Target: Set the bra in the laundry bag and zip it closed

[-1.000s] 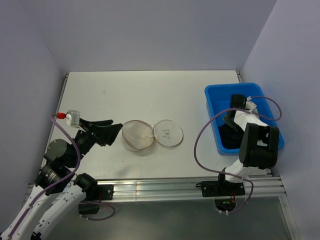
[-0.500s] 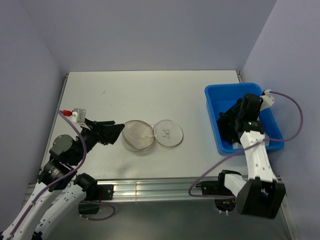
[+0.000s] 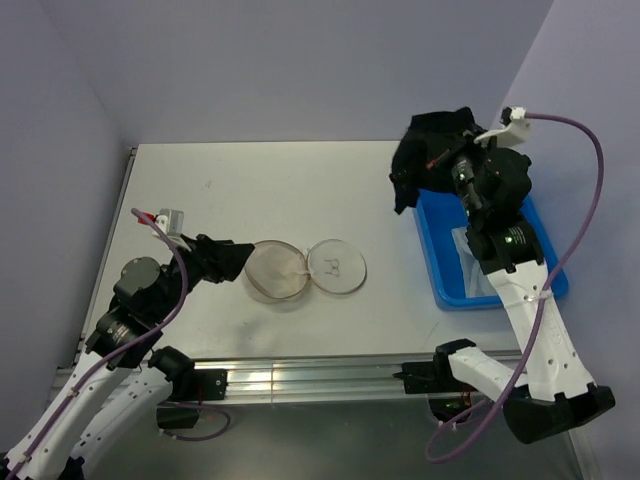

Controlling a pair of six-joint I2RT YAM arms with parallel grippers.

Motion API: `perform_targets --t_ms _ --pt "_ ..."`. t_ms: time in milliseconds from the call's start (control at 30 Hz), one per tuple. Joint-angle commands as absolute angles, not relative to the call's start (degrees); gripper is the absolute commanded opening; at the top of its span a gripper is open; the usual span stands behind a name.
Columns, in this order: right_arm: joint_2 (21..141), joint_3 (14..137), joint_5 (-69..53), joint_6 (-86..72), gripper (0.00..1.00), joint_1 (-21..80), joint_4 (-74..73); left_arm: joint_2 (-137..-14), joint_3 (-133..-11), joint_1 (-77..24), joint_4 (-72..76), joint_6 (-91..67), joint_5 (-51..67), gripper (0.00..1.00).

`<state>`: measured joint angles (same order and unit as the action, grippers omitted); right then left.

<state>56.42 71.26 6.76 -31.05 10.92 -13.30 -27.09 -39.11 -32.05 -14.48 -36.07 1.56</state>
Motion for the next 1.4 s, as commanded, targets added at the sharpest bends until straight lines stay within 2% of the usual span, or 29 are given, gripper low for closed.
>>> perform_targets --t_ms 0,167,267,300,367,433,567,600,667,700,800,867,900,1033,1133,1167,1200,1267,1367 --pt "60.2 75.9 5.0 -27.7 0.0 15.1 -10.0 -28.3 -39.5 -31.7 -12.4 -36.2 1.0 0.74" --pt "68.6 68.7 5.6 -32.5 0.0 16.4 -2.7 -31.2 -38.8 -31.7 -10.3 -37.6 2.5 0.74" --pt "75.8 64.5 6.7 -34.9 0.4 16.5 -3.9 -34.1 -38.8 -31.6 -9.5 -38.2 3.0 0.74" --pt "78.8 64.8 8.0 -35.1 0.61 16.5 -6.3 -36.1 -39.1 -31.6 -8.8 -38.6 3.1 0.75" --pt "79.5 63.0 7.6 -34.1 0.68 16.4 -5.2 -38.7 -39.6 -31.7 -8.0 -39.0 3.5 0.75" --pt "79.0 61.8 6.6 -32.8 0.69 16.5 -4.2 -43.6 -40.9 -31.6 -5.9 -39.5 4.2 0.74" --pt "79.1 62.0 3.0 -30.2 0.67 16.7 -5.8 -51.6 -43.3 -31.7 -1.0 -40.7 6.2 0.73" --pt "79.2 61.2 2.2 -29.8 0.59 16.9 -5.9 -54.4 -44.6 -31.7 -0.6 -41.1 5.5 0.73" --pt "79.5 60.4 0.9 -28.2 0.51 17.6 -6.5 -57.0 -46.0 -31.7 1.7 -41.3 4.8 0.72" --pt "79.9 59.5 0.5 -28.0 0.43 18.0 -6.7 -59.8 -47.3 -31.7 2.1 -41.7 4.0 0.7" --pt "79.9 57.5 1.3 -29.9 0.34 19.9 -6.4 -66.1 -50.3 -32.3 3.6 -41.7 1.7 0.64" --pt "77.9 54.6 0.9 -32.4 0.31 20.0 -3.7 -70.6 -53.6 -32.4 1.3 -41.0 1.1 0.62" --pt "74.3 50.5 0.8 -34.6 0.28 20.0 -2.1 -75.5 -58.2 -33.0 0.3 -39.5 1.2 0.59" --pt "62.3 41.9 3.7 -37.7 0.27 20.0 1.4 -87.3 -69.9 -35.6 -5.4 -34.5 0.4 0.53" --pt "51.6 36.0 4.3 -38.9 0.19 20.0 1.0 -95.5 -77.6 -37.7 -6.2 -30.1 1.1 0.46" --pt "49.2 33.9 5.7 -39.0 0.14 20.0 0.4 -97.5 -81.7 -38.2 -6.6 -28.8 1.1 0.43" --pt "44.6 33.2 6.4 -38.8 0.11 20.0 0.3 -102.1 -84.3 -39.4 -7.6 -28.2 1.0 0.35" --pt "40.7 31.9 8.4 -38.3 0.07 20.0 -2.9 -106.7 -89.2 -40.9 -10.8 -26.9 -0.1 0.33" --pt "34.5 30.2 10.0 -37.7 0.04 20.0 -5.4 -116.3 -101.0 -44.3 -17.1 -24.4 -3.2 0.4"
